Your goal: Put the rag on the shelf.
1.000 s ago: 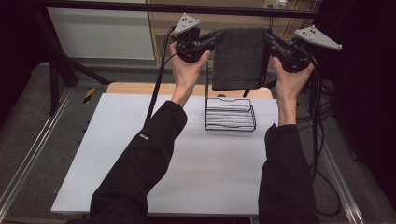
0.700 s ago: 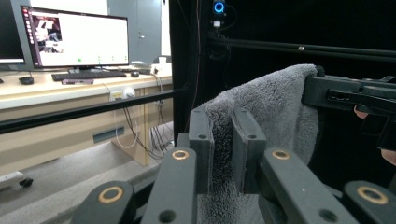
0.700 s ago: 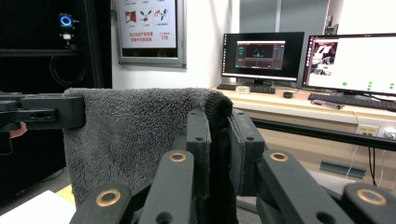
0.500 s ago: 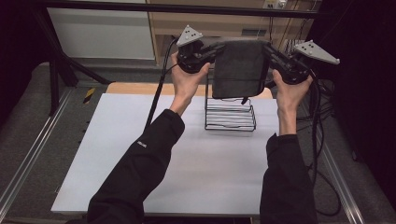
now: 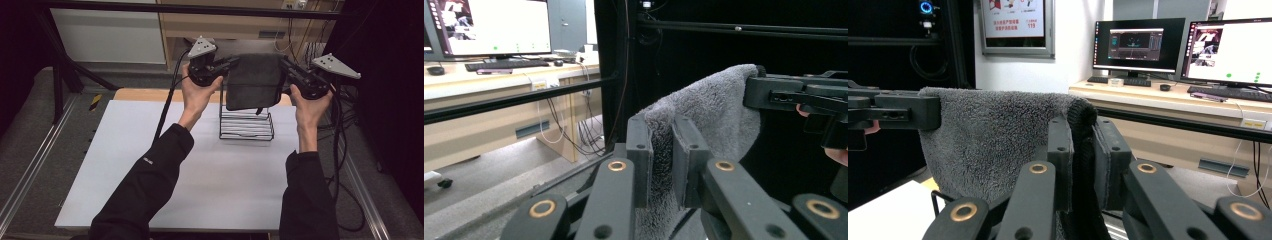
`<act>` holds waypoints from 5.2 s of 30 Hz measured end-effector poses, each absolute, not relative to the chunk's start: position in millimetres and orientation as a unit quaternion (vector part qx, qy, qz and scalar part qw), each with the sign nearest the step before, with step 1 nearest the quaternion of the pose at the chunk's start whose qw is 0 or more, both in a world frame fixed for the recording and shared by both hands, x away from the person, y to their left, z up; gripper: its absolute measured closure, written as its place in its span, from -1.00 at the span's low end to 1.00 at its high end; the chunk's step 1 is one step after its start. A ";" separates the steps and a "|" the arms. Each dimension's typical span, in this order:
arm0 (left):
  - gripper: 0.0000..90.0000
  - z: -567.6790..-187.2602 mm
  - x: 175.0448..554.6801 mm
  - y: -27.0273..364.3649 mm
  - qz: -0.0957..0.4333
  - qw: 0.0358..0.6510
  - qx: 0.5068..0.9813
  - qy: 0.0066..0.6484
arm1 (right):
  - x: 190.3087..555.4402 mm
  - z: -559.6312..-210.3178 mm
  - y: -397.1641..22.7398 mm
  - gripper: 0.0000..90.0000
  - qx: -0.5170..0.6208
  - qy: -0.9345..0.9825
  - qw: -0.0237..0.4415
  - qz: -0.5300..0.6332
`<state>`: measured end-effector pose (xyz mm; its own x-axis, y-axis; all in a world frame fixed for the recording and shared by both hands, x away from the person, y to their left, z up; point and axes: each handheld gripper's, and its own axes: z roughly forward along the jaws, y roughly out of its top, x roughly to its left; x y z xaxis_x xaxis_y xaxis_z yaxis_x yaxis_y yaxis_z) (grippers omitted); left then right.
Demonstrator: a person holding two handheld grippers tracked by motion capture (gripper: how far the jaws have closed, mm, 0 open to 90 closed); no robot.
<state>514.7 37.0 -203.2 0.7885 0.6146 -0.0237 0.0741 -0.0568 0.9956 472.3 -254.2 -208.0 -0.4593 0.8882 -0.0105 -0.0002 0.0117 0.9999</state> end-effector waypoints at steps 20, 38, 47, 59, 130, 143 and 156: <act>0.75 -212.5 496.3 39.4 0.194 0.622 0.721 0.237 | 450.0 -221.9 -258.9 0.78 0.357 0.630 0.351 0.593; 0.65 -189.9 489.3 64.5 0.154 0.626 0.716 0.269 | 438.6 -238.7 -263.4 0.78 0.355 0.649 0.326 0.588; 0.99 -193.7 496.5 46.8 0.122 0.583 0.756 0.271 | 434.8 -243.6 -262.1 0.77 0.348 0.655 0.327 0.586; 0.99 -207.0 488.2 35.7 0.117 0.548 0.788 0.253 | 429.3 -244.1 -262.6 0.67 0.339 0.670 0.326 0.575; -0.61 -334.0 421.6 160.4 0.163 0.457 0.821 0.302 | 389.5 -309.0 -239.8 -0.81 0.365 0.738 0.206 0.529; -0.77 -389.3 392.1 220.6 0.168 0.454 0.804 0.346 | 380.4 -379.2 -243.3 -0.96 0.385 0.749 0.150 0.518; -0.77 -429.6 376.1 265.8 0.163 0.440 0.803 0.368 | 367.1 -431.0 -265.5 -0.98 0.410 0.761 0.125 0.486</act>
